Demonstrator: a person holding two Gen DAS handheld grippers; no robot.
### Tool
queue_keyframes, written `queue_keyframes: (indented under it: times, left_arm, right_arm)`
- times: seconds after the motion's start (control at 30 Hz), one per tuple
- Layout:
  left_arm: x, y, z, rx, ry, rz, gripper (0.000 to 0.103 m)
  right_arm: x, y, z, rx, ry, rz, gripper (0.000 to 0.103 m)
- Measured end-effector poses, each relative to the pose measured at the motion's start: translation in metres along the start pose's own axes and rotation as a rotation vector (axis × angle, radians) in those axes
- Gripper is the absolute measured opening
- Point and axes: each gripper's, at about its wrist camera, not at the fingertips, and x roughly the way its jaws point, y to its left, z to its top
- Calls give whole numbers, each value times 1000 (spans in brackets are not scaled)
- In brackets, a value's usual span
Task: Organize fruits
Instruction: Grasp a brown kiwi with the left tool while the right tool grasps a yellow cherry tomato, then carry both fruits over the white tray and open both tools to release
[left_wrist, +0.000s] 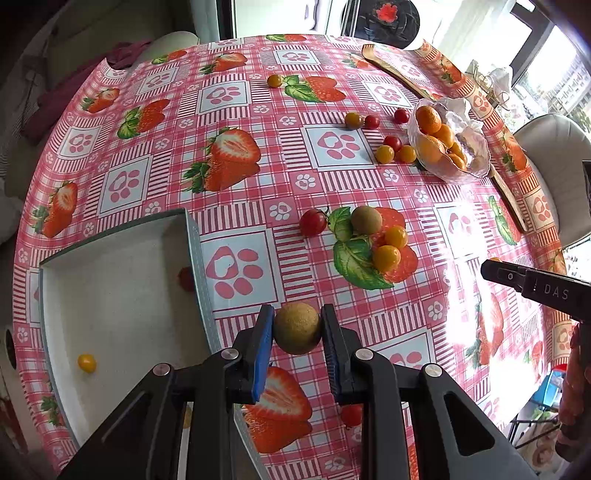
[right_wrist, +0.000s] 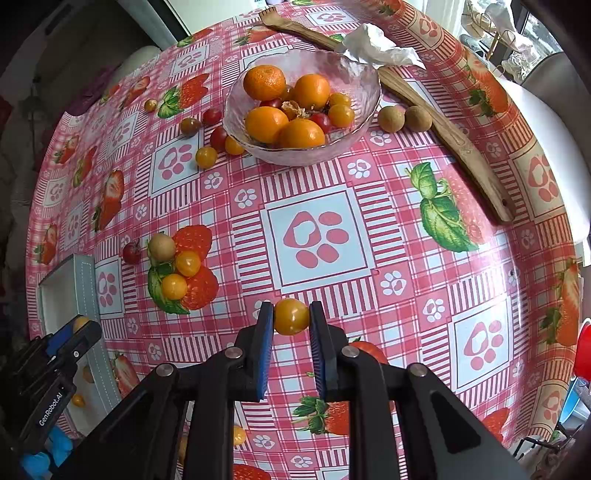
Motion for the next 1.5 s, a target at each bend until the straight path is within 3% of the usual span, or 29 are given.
queue_keyframes:
  times: [0.43,1.03,1.23,1.5]
  left_arm:
    - [-27,54,-45,-109,-16,28,27]
    - [-20,161,-96,-308,11,158,27]
    - [-5,173,-98,-306,28,178,27]
    - [6,179,-100,-313,44,181,27]
  right_arm:
    - [-5,66,-28,-114,34,33,21]
    - [13,227,-51,-390,90,154,21]
    - [41,269,-55,-438,157,177,21]
    - [74,289,-49,-444,203,140,21]
